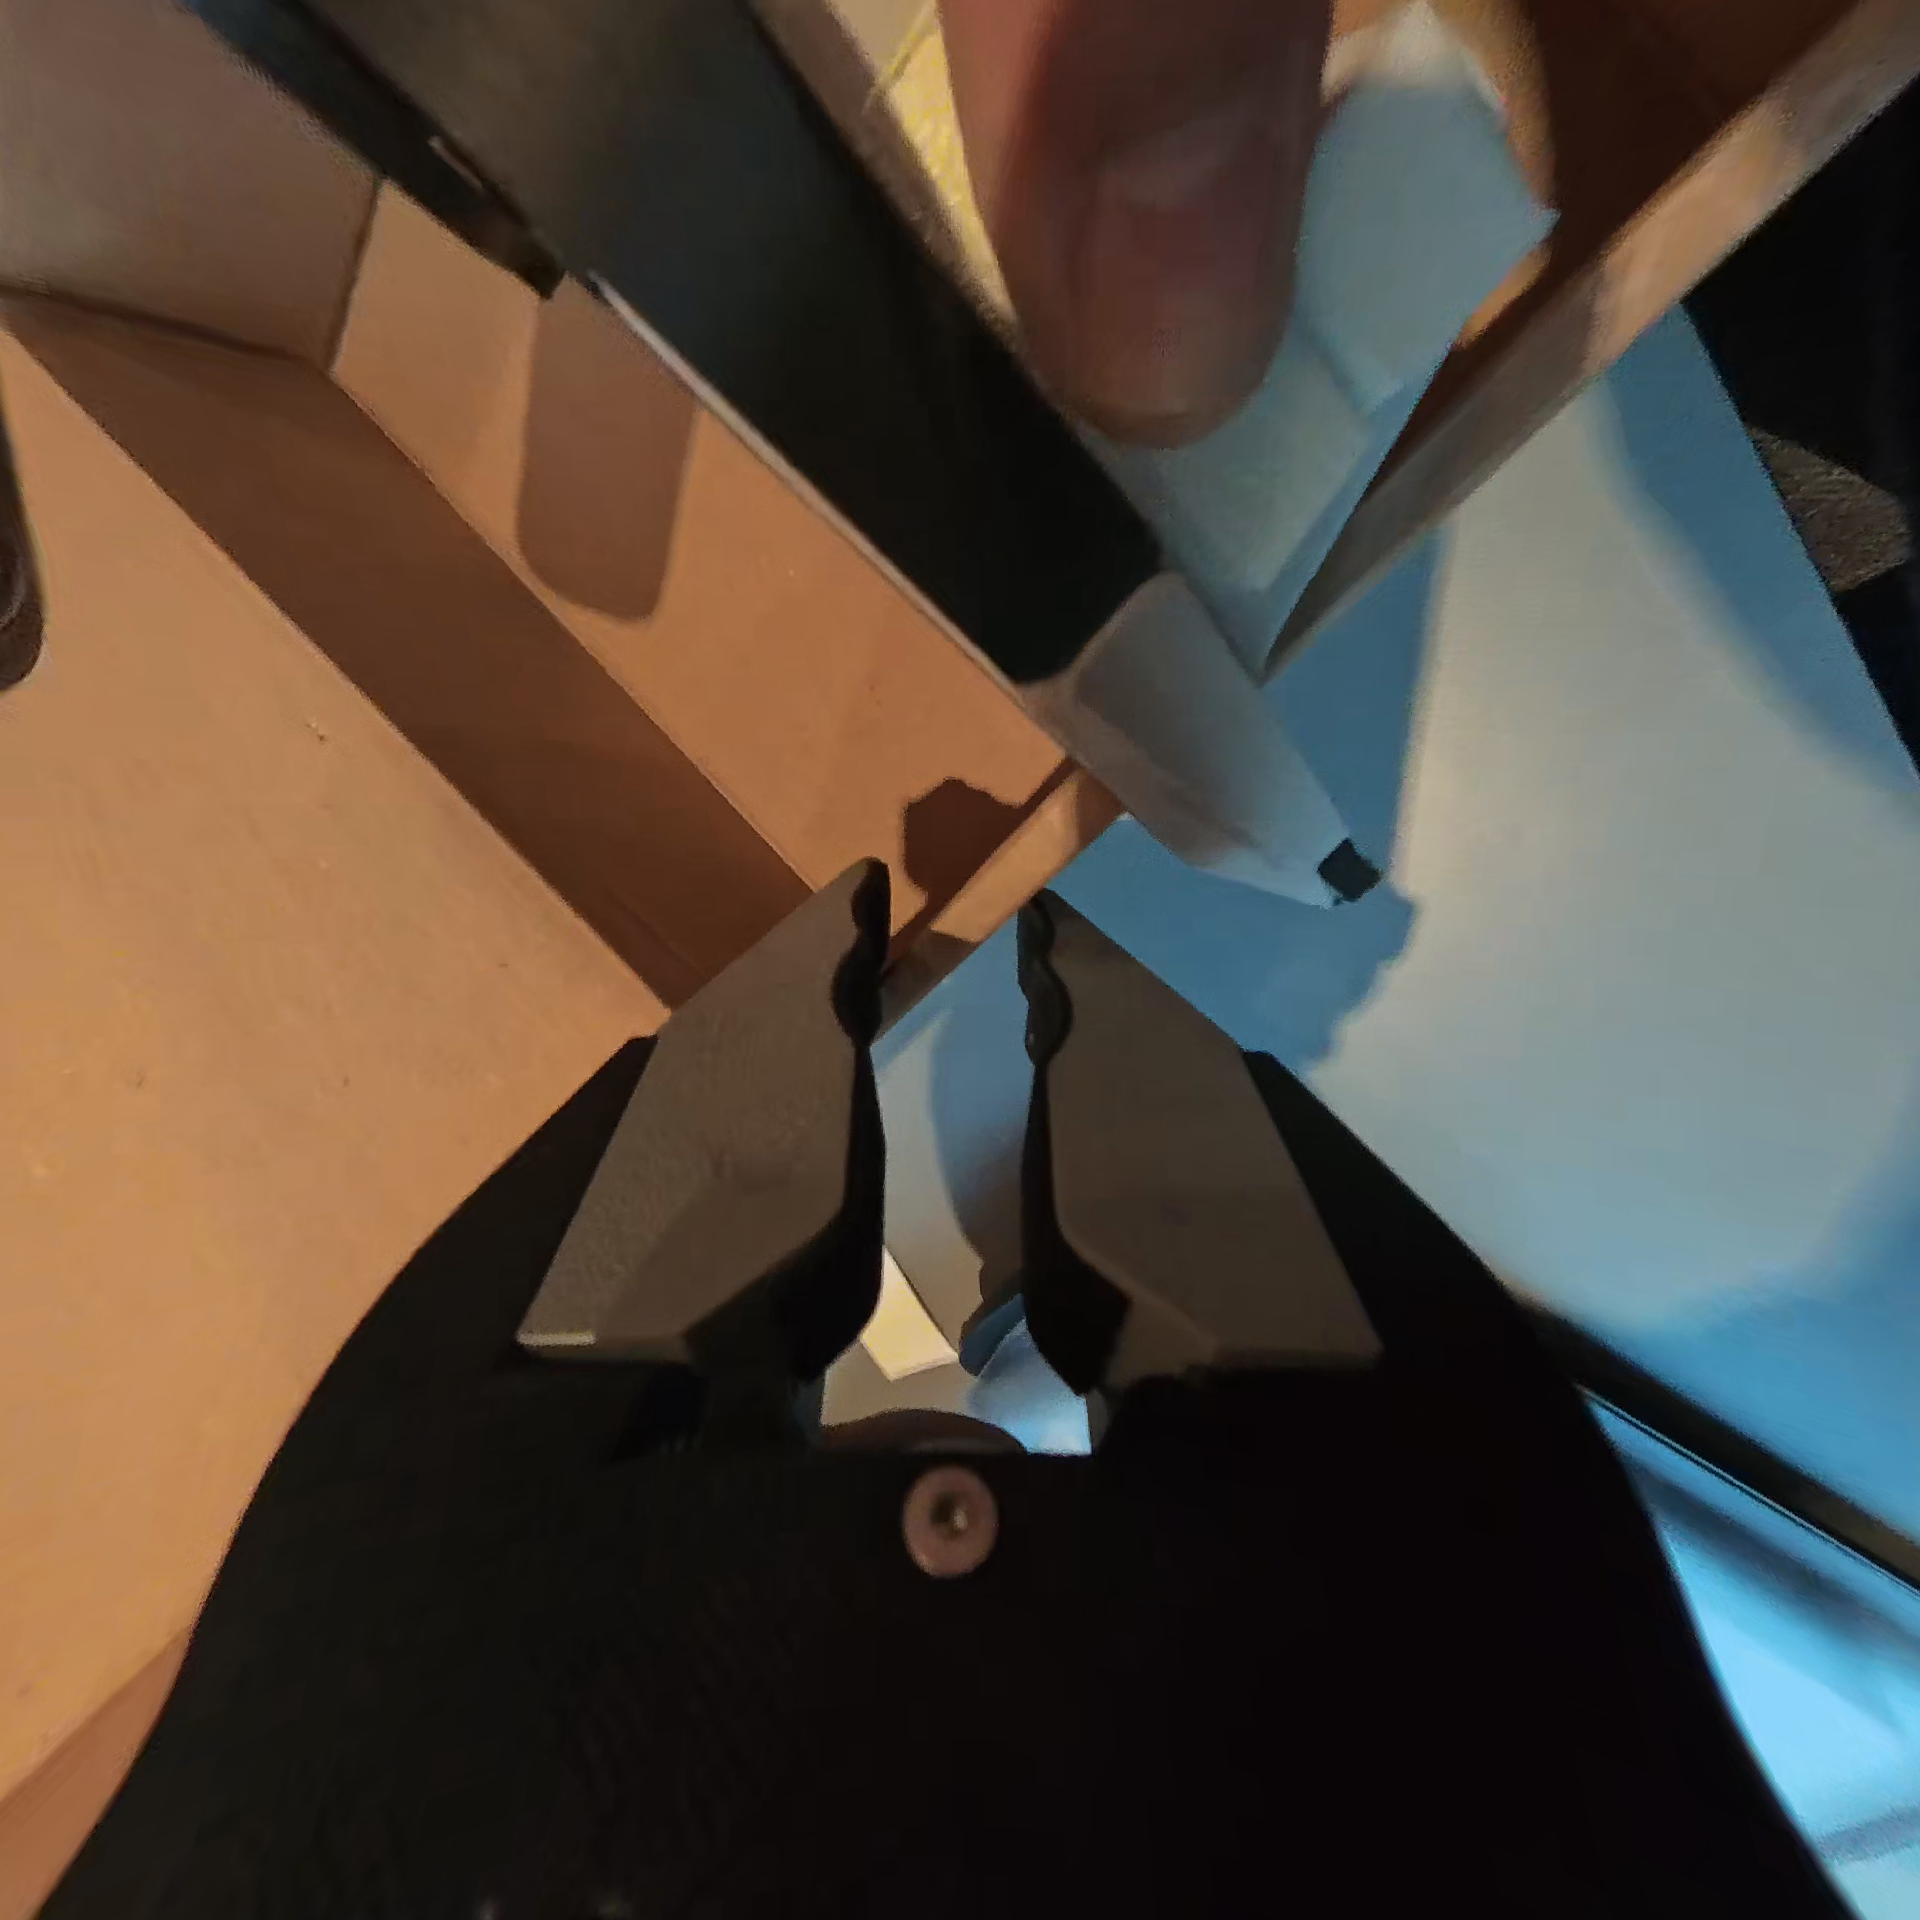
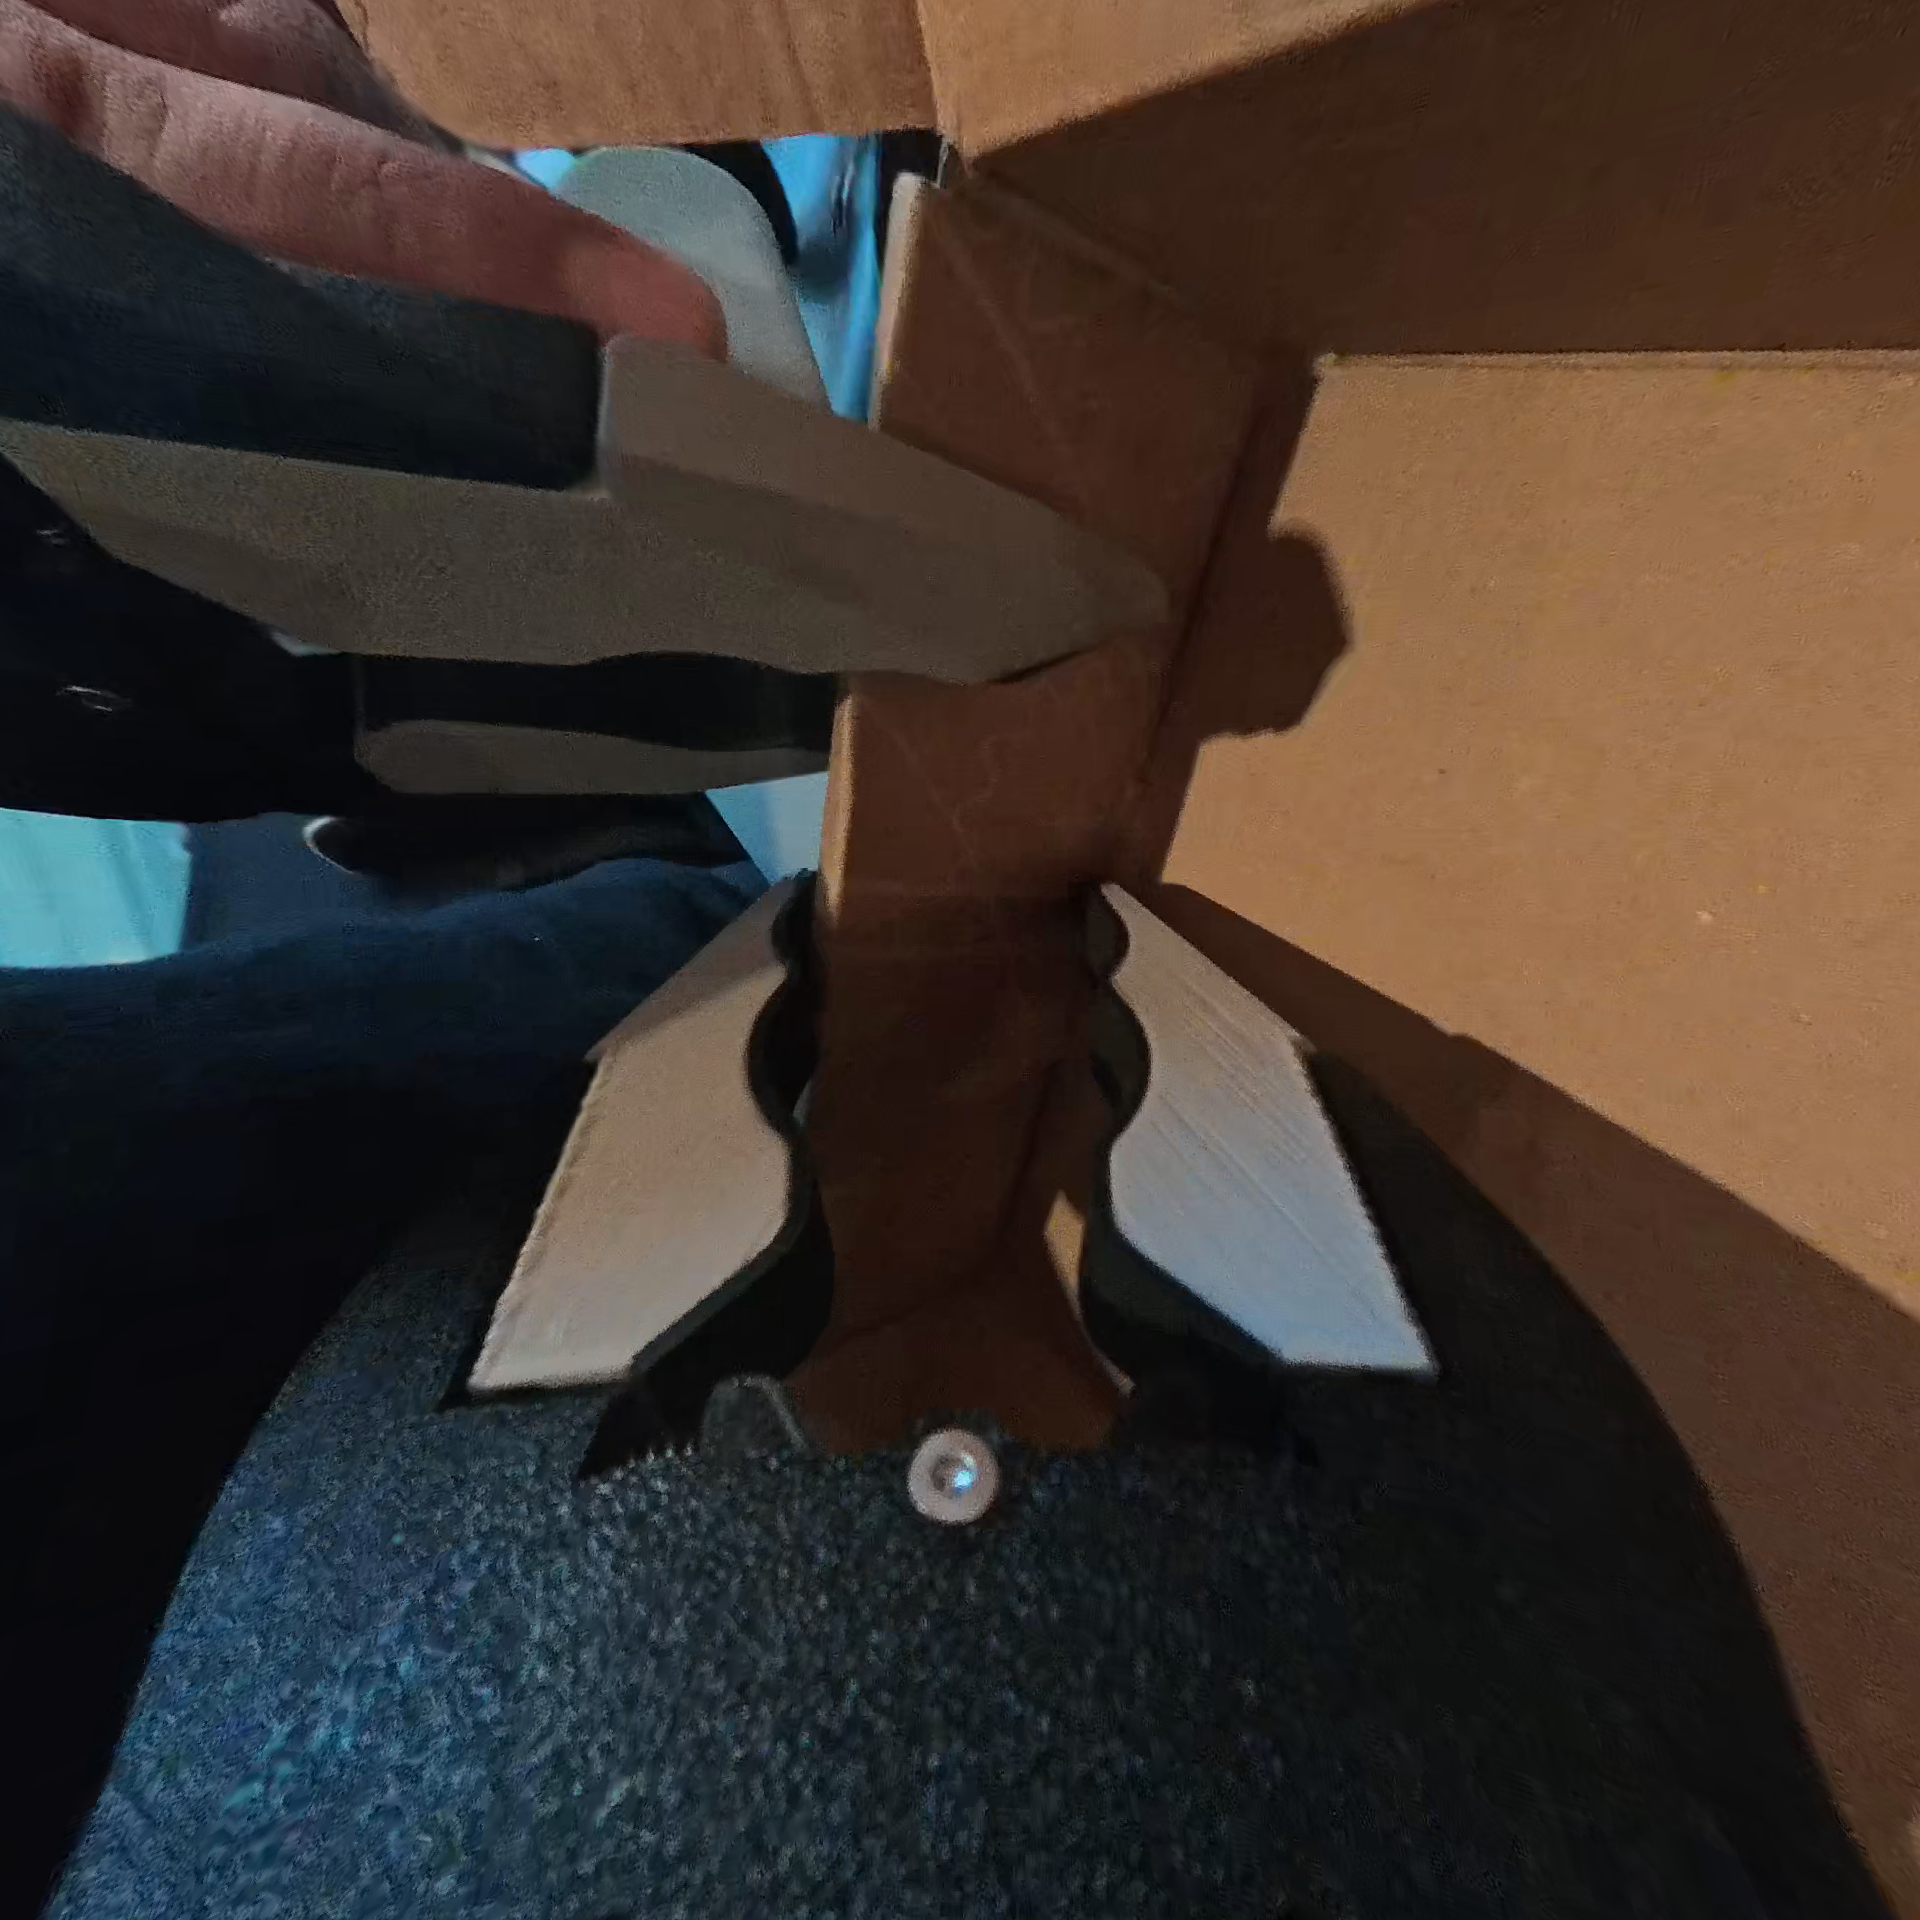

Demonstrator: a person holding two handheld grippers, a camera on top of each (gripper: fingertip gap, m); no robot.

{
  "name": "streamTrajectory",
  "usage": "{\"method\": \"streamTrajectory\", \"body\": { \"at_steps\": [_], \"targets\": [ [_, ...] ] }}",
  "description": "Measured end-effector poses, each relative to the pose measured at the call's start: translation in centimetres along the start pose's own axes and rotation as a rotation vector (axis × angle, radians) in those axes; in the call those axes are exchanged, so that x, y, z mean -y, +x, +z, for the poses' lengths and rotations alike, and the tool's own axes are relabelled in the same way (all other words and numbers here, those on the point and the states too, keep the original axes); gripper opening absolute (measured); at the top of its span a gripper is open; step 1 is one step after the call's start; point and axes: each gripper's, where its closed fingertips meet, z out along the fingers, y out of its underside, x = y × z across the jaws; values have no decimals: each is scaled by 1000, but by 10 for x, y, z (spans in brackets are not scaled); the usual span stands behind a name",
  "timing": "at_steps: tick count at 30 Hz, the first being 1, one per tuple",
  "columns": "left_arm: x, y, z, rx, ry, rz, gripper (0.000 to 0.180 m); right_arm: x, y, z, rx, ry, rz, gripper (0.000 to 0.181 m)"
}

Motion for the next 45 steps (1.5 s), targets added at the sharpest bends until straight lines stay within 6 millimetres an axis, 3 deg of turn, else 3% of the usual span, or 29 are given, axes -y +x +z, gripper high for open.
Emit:
{"method": "streamTrajectory", "body": {
  "at_steps": [6,9,13,20,25,28,35,37,45],
  "targets": [
    [1,0,0,7,14,25,23,-3,-3,0,93,-67,-110,47],
    [1,2,-1,22,38,83,22,-5,0,0,5,-102,-153,49],
    [2,3,-2,36,58,88,21,7,9,-6,-196,5,-244,62],
    [5,3,-2,69,44,115,22,7,4,2,-196,12,-176,54],
    [9,5,-2,83,68,128,22,8,2,1,-179,83,0,54],
    [12,8,-3,91,76,133,22,6,0,3,-219,104,-16,51],
    [12,15,-5,45,101,188,24,6,-9,9,-46,192,56,50],
    [9,21,-8,7,107,220,24,5,-16,13,90,201,111,51],
    [-1,32,-13,-142,136,274,22,3,-29,24,222,113,92,51]
  ]
}}
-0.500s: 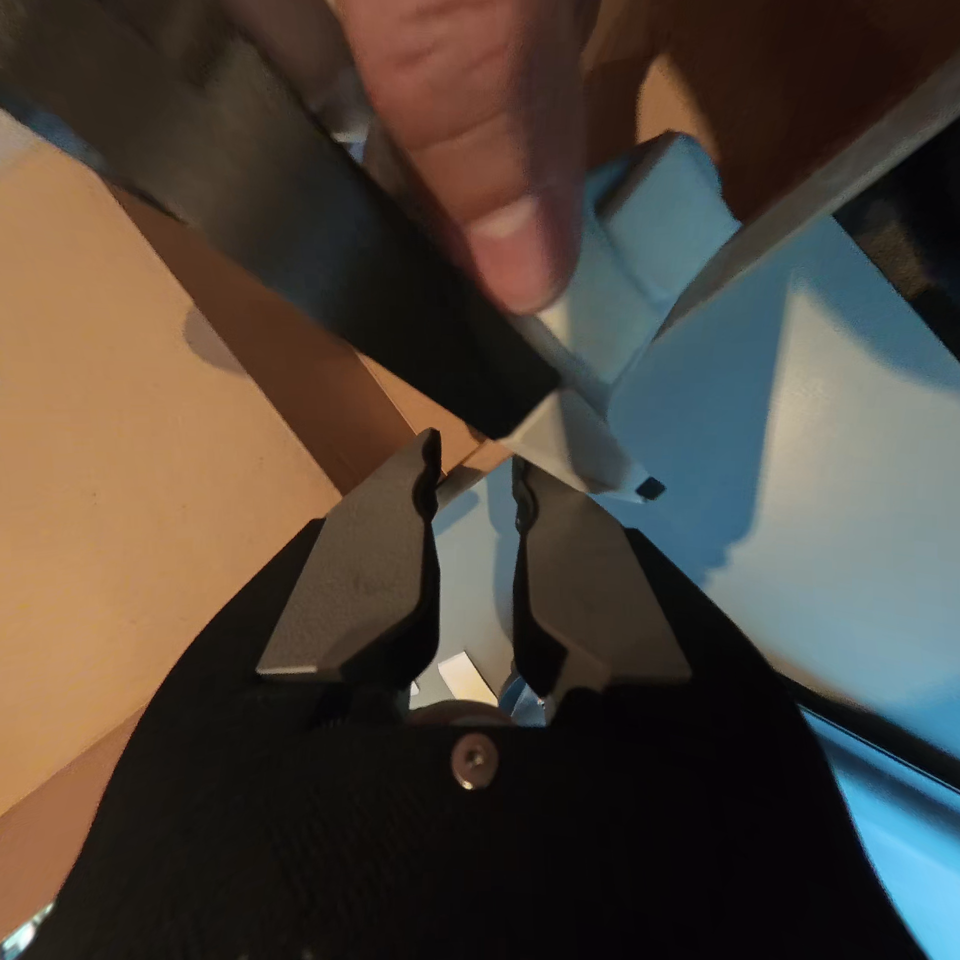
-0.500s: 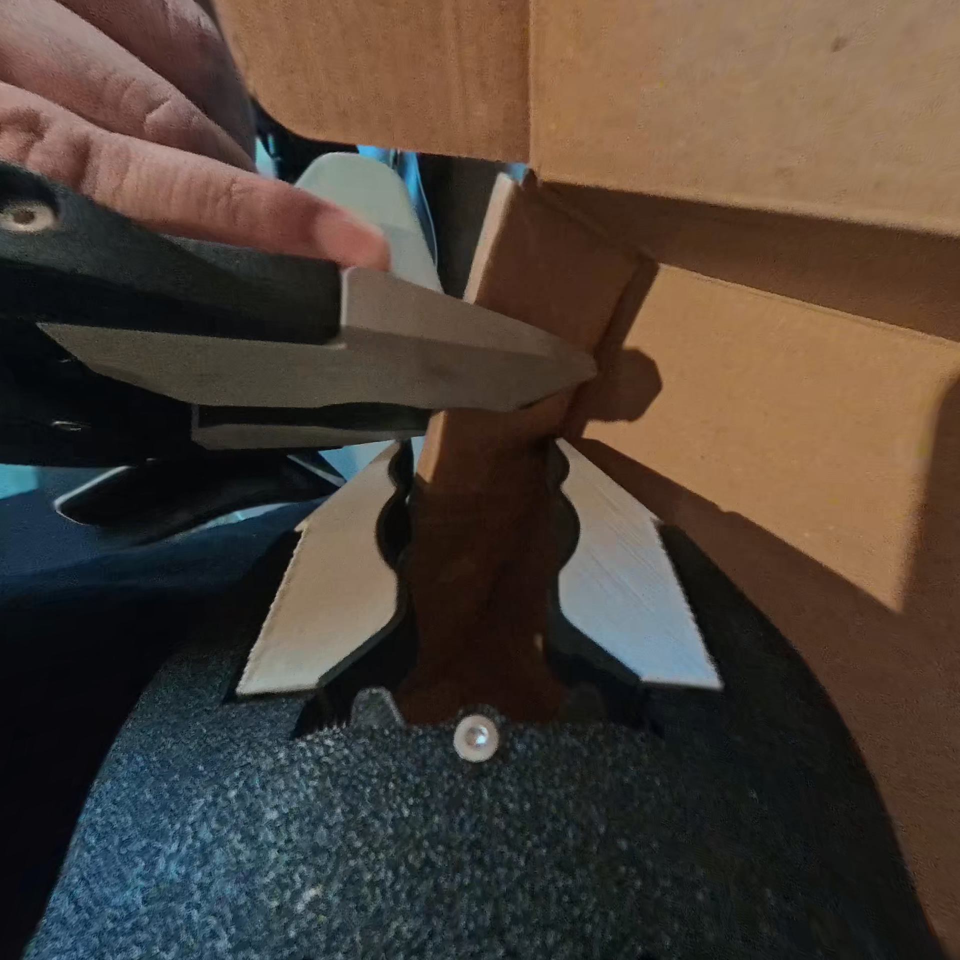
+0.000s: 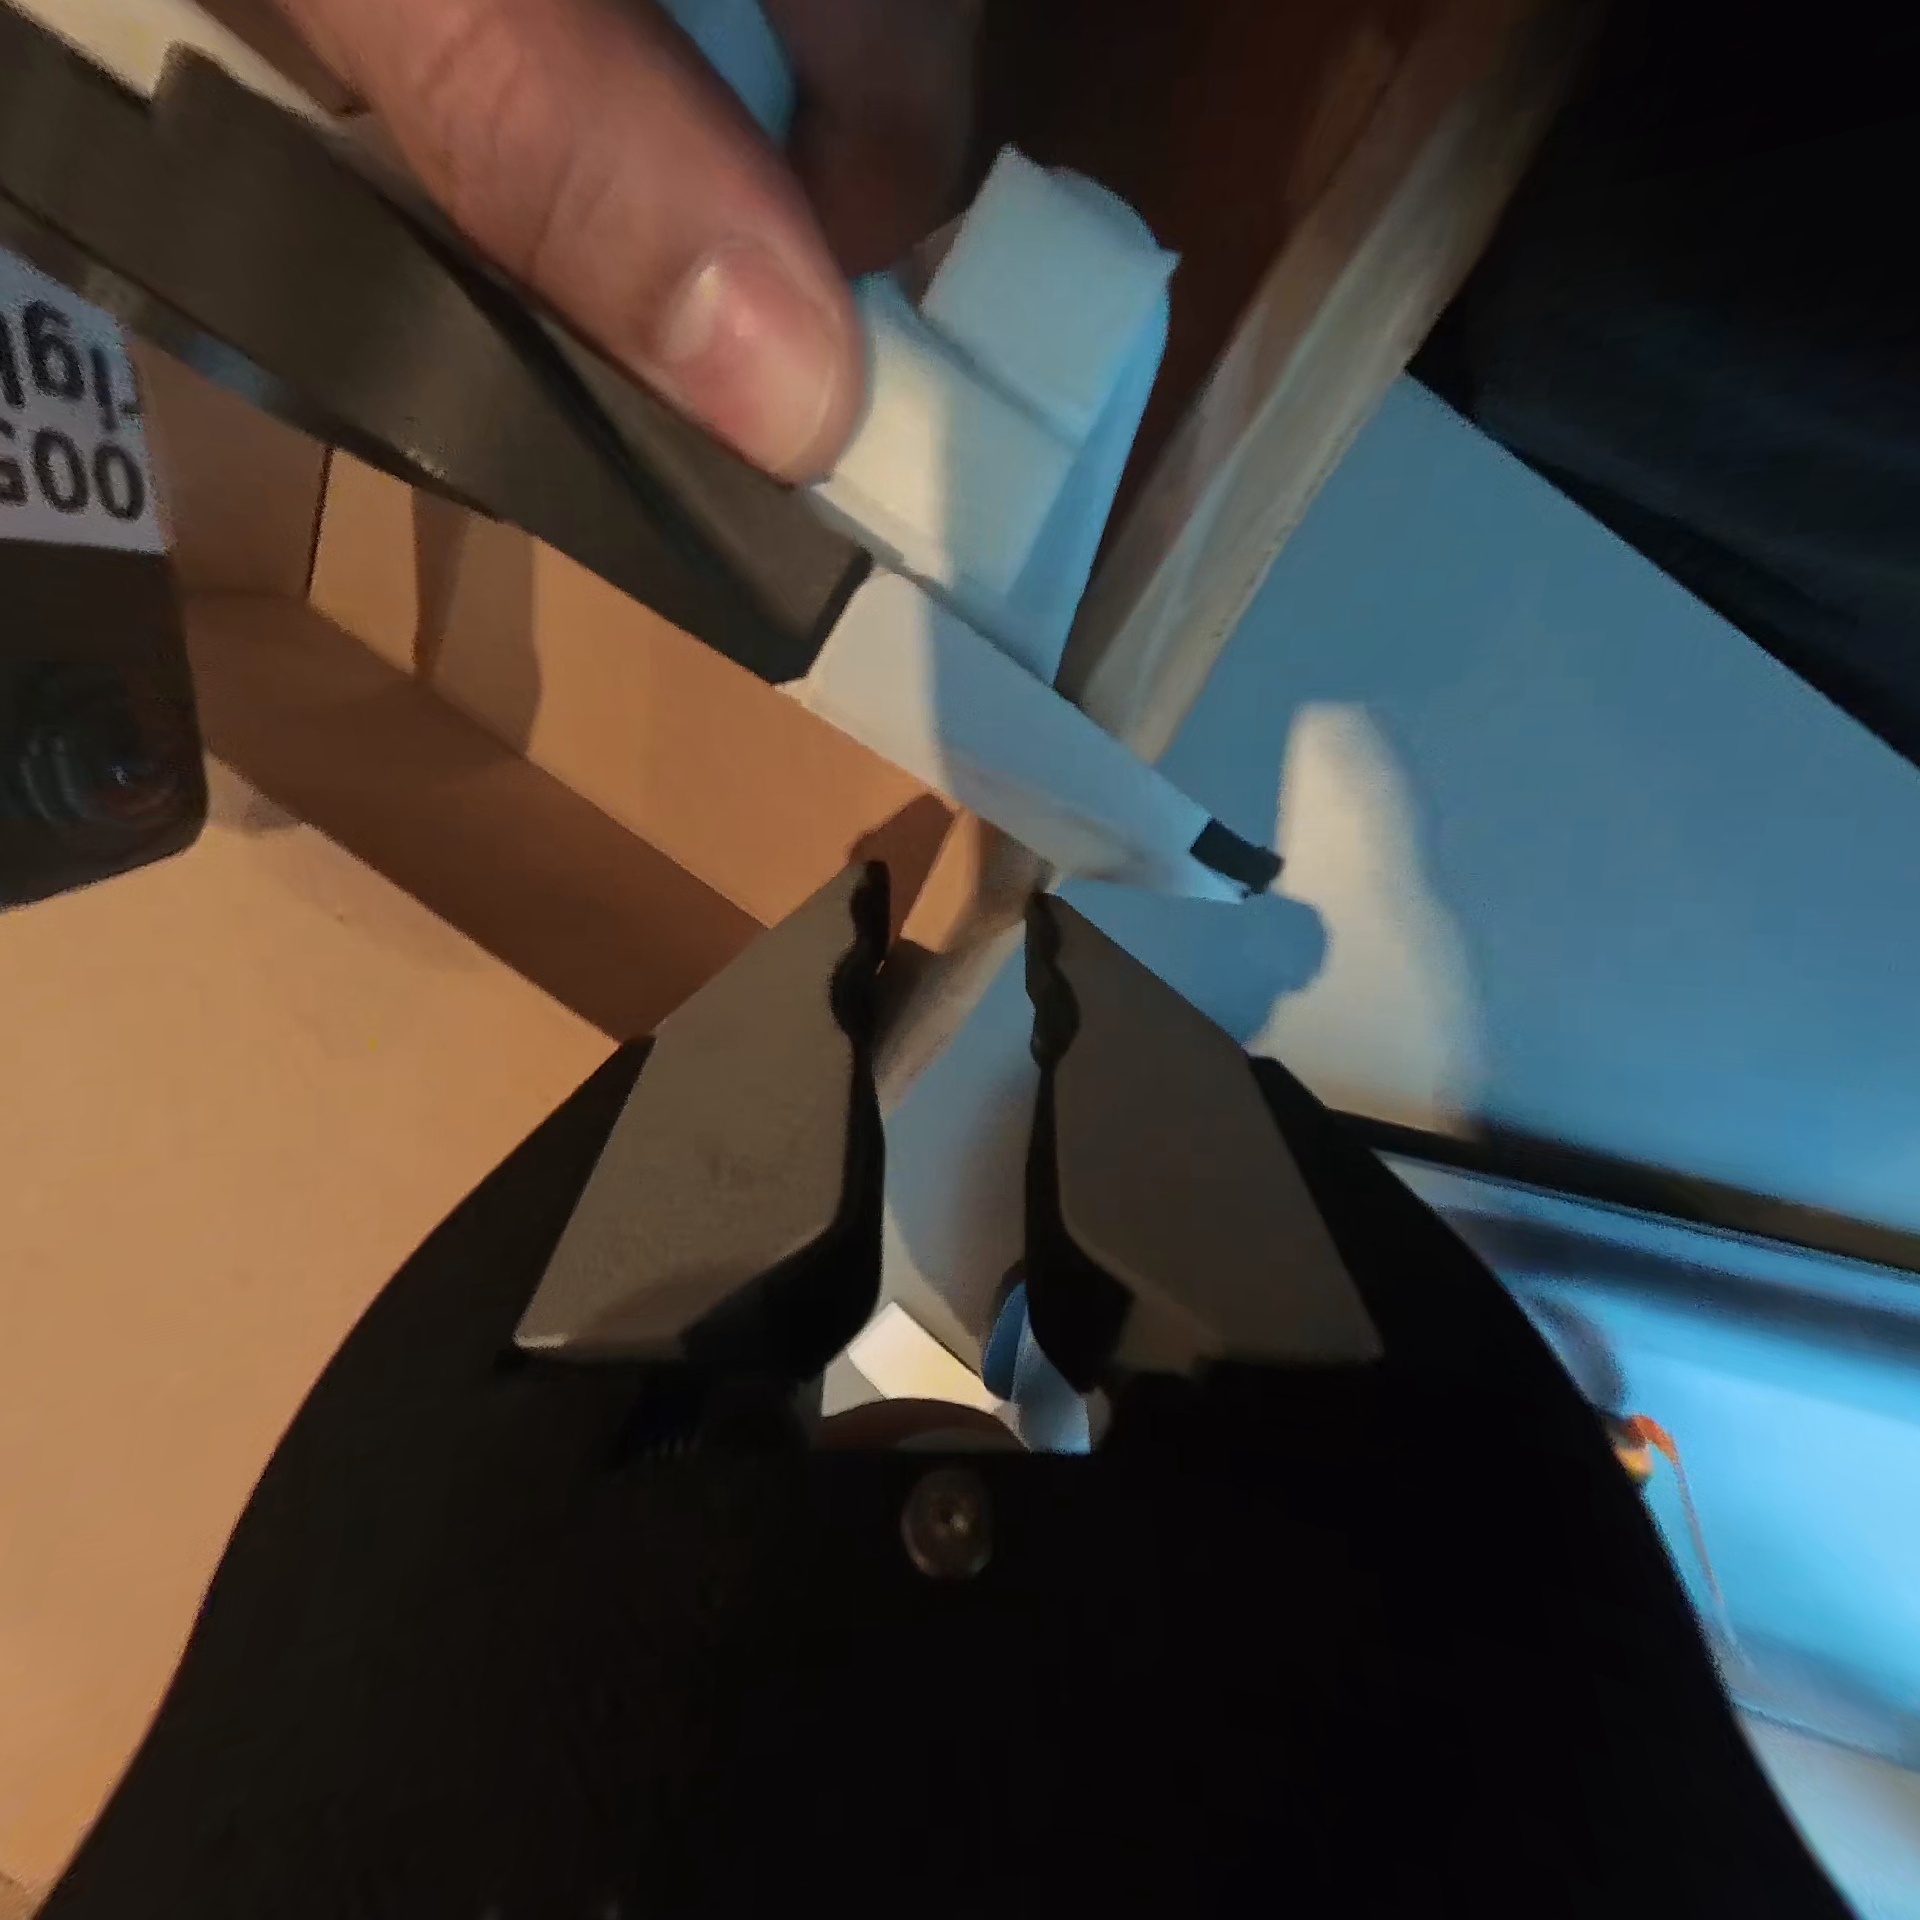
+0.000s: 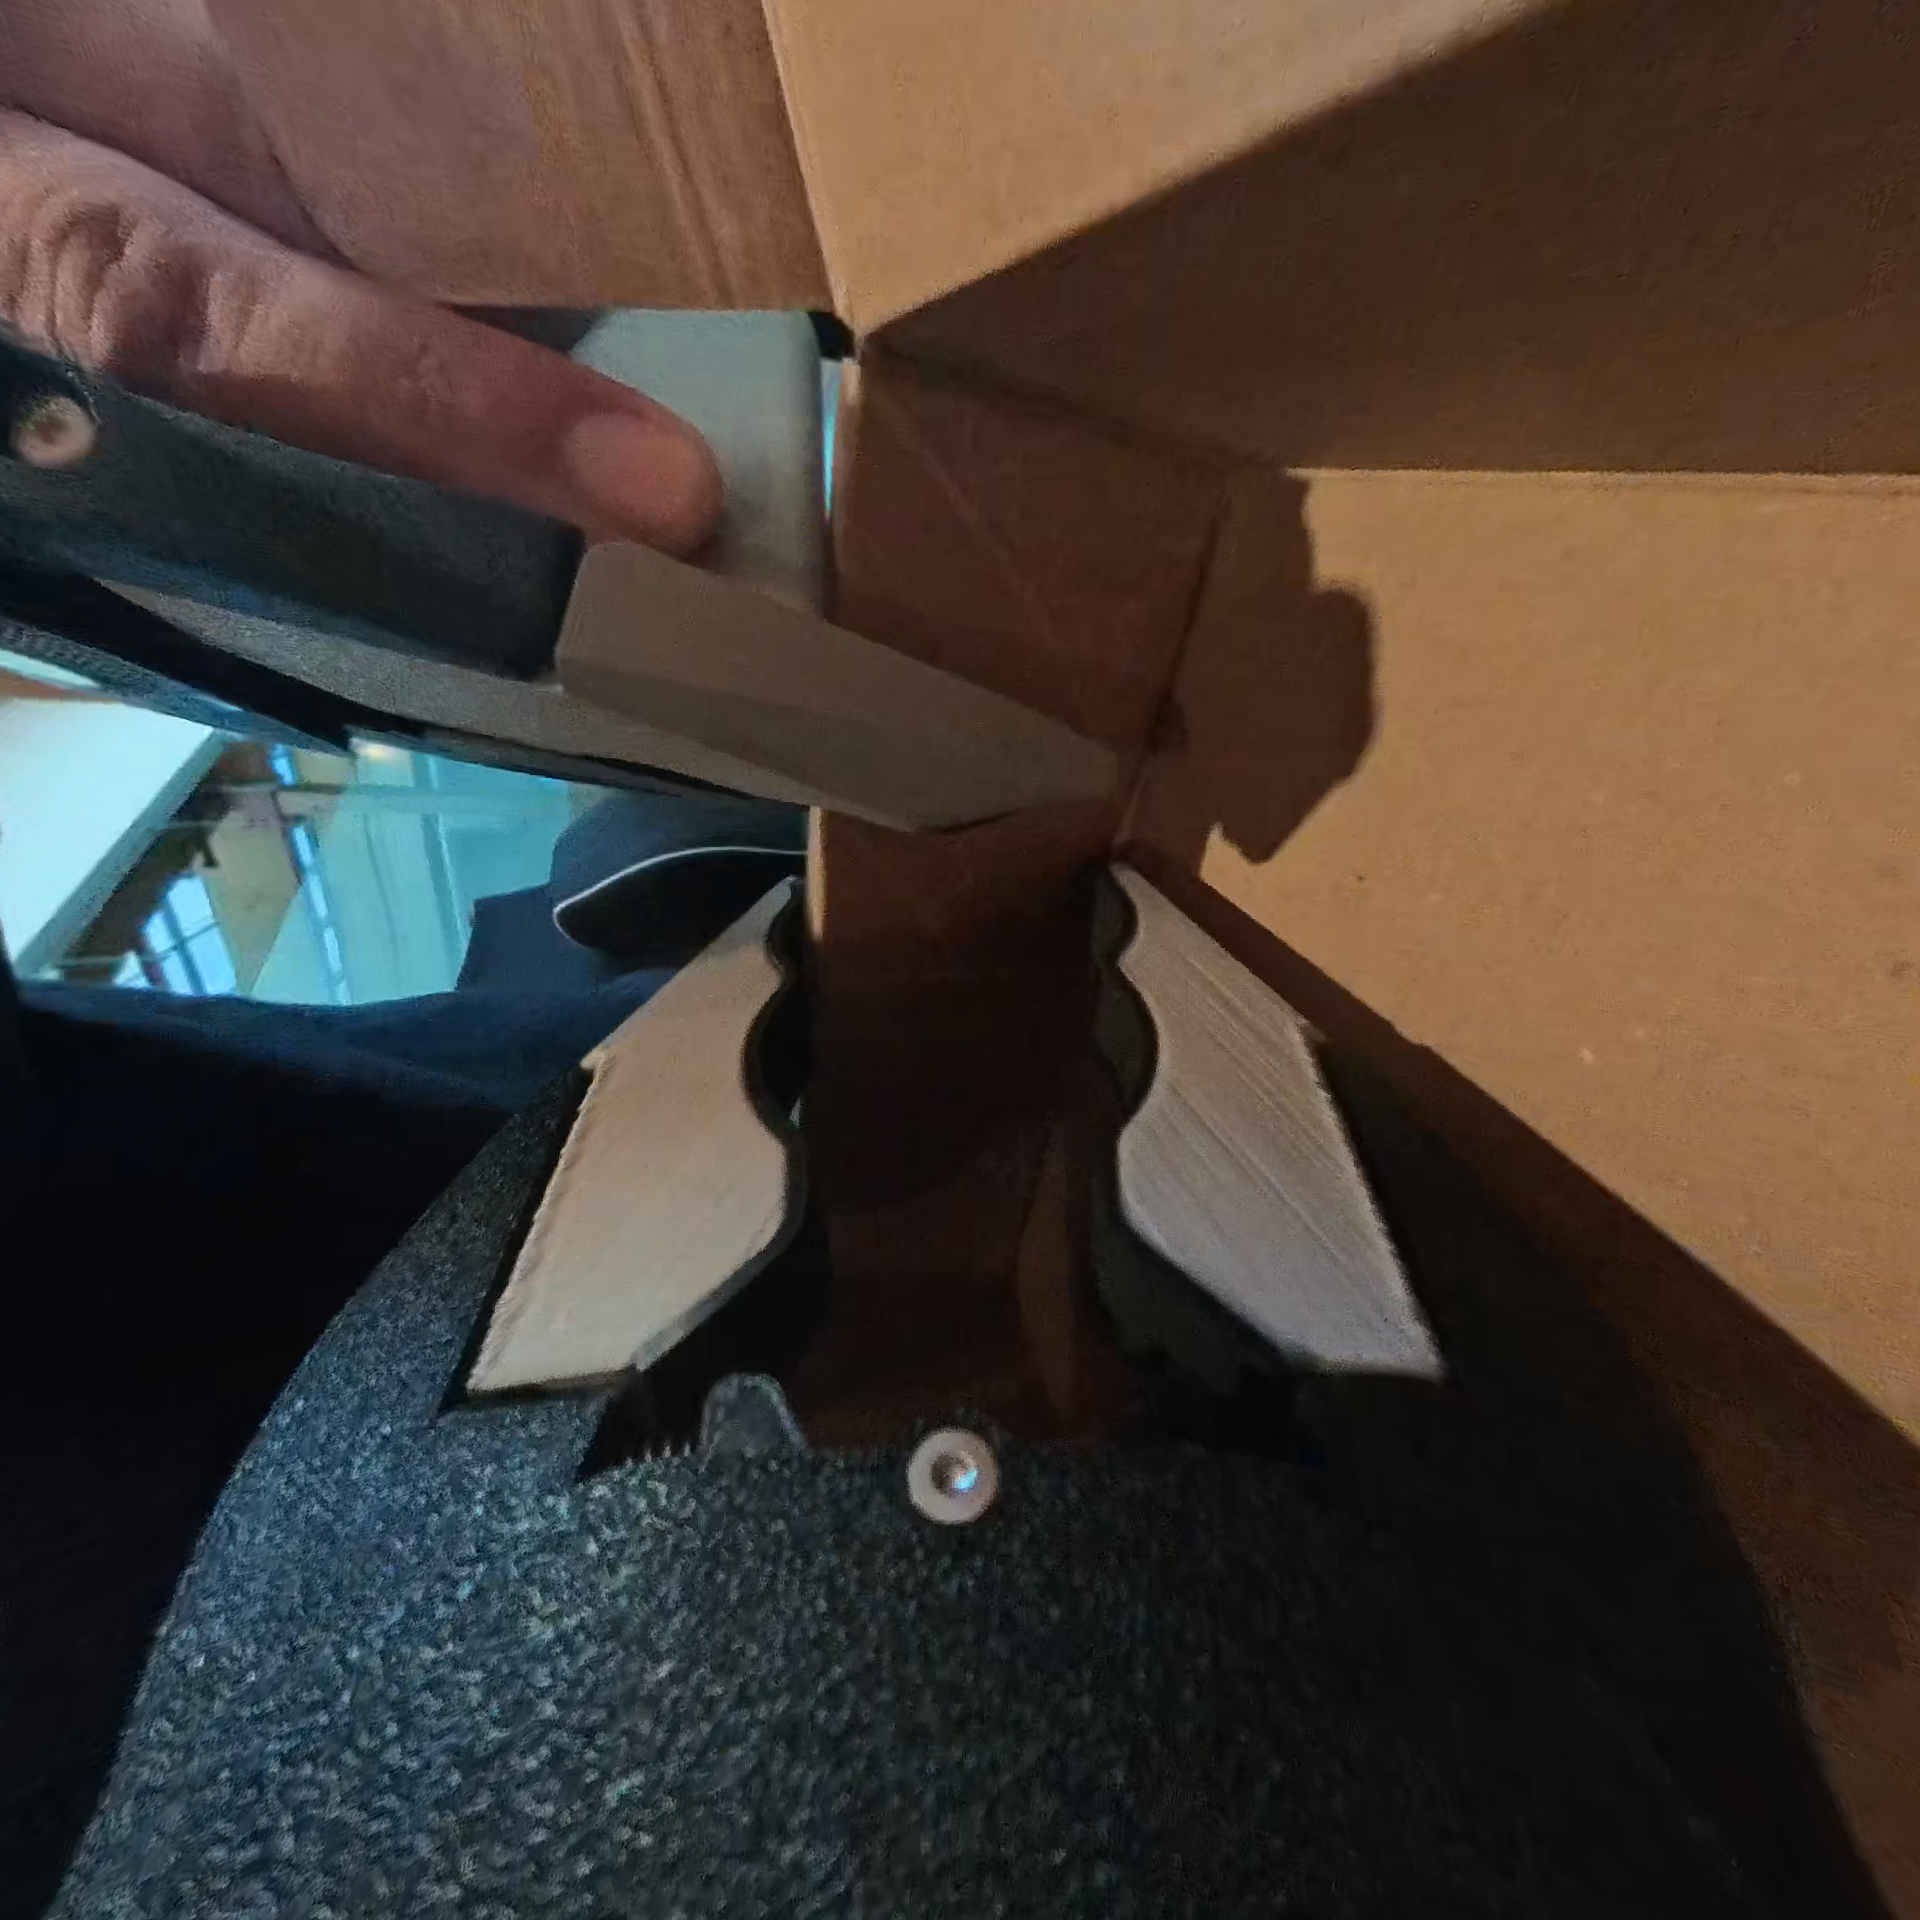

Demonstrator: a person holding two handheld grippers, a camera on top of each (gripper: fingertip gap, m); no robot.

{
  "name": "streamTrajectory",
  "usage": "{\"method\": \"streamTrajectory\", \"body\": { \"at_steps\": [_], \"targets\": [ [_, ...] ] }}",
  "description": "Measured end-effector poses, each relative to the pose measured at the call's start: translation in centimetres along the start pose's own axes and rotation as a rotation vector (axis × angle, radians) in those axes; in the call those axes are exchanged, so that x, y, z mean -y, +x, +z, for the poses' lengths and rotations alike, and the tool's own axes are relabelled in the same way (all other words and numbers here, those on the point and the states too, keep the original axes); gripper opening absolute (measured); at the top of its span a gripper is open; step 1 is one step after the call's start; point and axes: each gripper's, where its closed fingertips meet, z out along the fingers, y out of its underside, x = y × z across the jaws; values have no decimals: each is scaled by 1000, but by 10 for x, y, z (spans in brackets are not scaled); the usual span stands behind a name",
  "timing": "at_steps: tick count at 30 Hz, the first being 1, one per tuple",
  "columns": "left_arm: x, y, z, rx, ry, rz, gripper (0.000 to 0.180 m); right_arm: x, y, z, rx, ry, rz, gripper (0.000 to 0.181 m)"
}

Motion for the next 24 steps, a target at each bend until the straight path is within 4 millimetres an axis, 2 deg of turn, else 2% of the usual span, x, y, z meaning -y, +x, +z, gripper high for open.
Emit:
{"method": "streamTrajectory", "body": {
  "at_steps": [4,8,12,15,19,22,24],
  "targets": [
    [-2,5,-2,-25,17,25,22,-1,-2,4,25,-40,-4,52],
    [-4,6,-4,-27,15,-8,19,-3,0,3,-80,-101,-73,56],
    [-5,6,-6,-32,15,-18,14,-17,-2,-4,-108,-210,1,57],
    [-5,5,-5,-25,19,-10,16,-22,-2,-5,-78,-214,19,57],
    [-3,4,-4,-35,21,17,17,-26,-4,2,-141,-205,-198,57],
    [-3,9,-4,-62,20,58,17,-23,-5,4,-26,-211,-89,52],
    [-3,11,-4,-94,8,89,17,-24,-6,5,-10,-222,-94,52]
  ]
}}
